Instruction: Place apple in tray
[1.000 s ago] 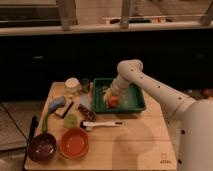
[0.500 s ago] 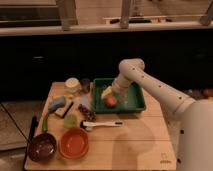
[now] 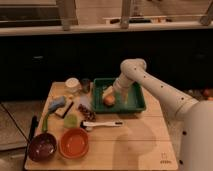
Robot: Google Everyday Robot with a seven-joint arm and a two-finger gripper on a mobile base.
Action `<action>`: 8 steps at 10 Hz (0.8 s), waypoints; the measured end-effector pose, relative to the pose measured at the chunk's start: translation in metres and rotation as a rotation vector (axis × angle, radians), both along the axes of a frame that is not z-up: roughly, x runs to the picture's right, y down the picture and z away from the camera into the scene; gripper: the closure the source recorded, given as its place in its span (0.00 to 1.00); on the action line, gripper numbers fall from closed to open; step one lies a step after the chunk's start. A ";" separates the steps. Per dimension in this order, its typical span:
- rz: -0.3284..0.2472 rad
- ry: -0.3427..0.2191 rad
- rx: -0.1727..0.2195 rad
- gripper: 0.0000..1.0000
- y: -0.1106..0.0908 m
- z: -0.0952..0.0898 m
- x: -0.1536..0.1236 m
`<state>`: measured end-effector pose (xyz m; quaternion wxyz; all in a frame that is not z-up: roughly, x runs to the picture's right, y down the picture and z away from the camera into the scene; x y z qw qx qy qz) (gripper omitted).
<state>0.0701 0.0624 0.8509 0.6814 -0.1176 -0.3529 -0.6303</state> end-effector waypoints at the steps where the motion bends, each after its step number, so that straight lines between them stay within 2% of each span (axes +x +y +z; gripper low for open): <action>1: 0.001 0.002 -0.002 0.20 0.001 -0.001 0.002; 8: 0.003 0.004 -0.002 0.20 0.002 -0.002 0.003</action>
